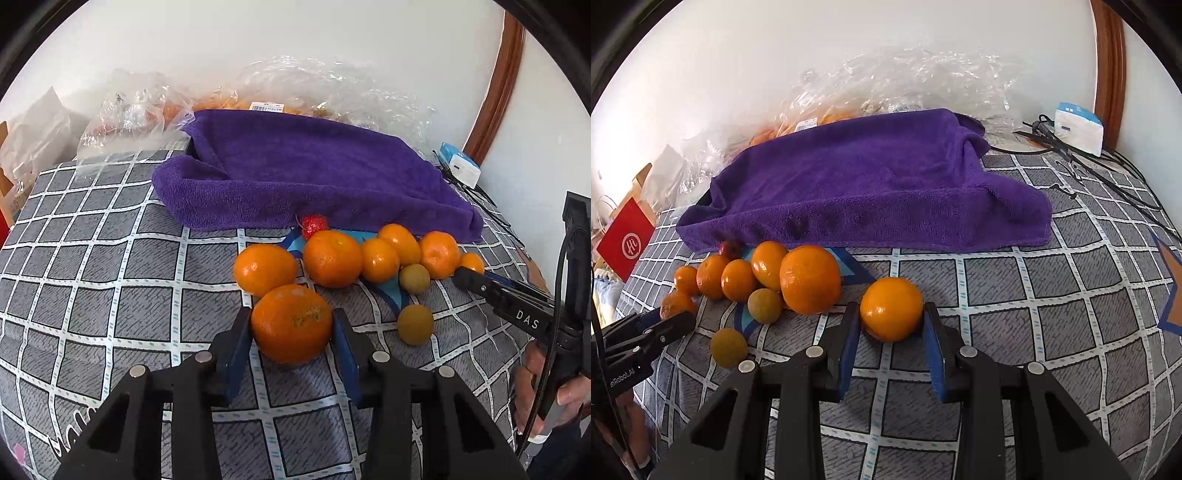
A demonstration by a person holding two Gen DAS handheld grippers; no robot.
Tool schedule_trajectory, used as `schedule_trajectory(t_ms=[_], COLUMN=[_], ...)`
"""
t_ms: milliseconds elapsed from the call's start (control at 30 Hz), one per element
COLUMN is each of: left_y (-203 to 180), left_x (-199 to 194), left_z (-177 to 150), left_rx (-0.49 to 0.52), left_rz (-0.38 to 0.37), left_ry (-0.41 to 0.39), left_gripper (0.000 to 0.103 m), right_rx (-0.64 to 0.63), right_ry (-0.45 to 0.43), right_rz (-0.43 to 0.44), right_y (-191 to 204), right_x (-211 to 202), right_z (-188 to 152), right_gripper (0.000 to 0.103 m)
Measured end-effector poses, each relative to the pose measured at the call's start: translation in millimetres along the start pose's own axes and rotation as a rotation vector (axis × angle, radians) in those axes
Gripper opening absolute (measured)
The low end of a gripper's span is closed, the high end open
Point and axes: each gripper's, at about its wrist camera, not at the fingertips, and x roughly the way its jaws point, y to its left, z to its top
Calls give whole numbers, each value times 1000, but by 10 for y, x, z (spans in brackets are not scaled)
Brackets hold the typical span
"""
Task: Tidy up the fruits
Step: 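Close the left tool on a large orange while the right tool grasps another orange, then lift the left tool's orange over the purple towel while the right tool carries its orange there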
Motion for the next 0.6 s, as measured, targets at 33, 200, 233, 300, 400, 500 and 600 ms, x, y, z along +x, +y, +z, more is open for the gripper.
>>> schedule_trajectory(t_ms=[33,200,233,300,400,500,600], left_y=[9,116,136,178,129,89,90], left_x=[-3,-38,-49,-75,-124,-142,-180], left_z=[-1,-19,-29,-45,-54,-49,-46], left_rx=[-4,-62,-74,-103,-79,-59,-56], left_rz=[-11,-76,-94,-121,-119,-116,-116], left_ry=[-1,-19,-22,-34,-57,-65,-84], left_gripper=[43,40,40,40,40,40,40], right_rx=[3,12,15,25,36,41,42], right_ry=[0,-4,-6,-15,-31,-46,-66], right_rz=[3,15,16,10,24,30,36], right_y=[-3,-25,-34,-49,-69,-72,-74], right_x=[-4,-13,-19,-37,-72,-99,-144], right_z=[1,-1,-3,-6,-12,-12,-19], right_gripper=[34,34,33,33,33,33,33])
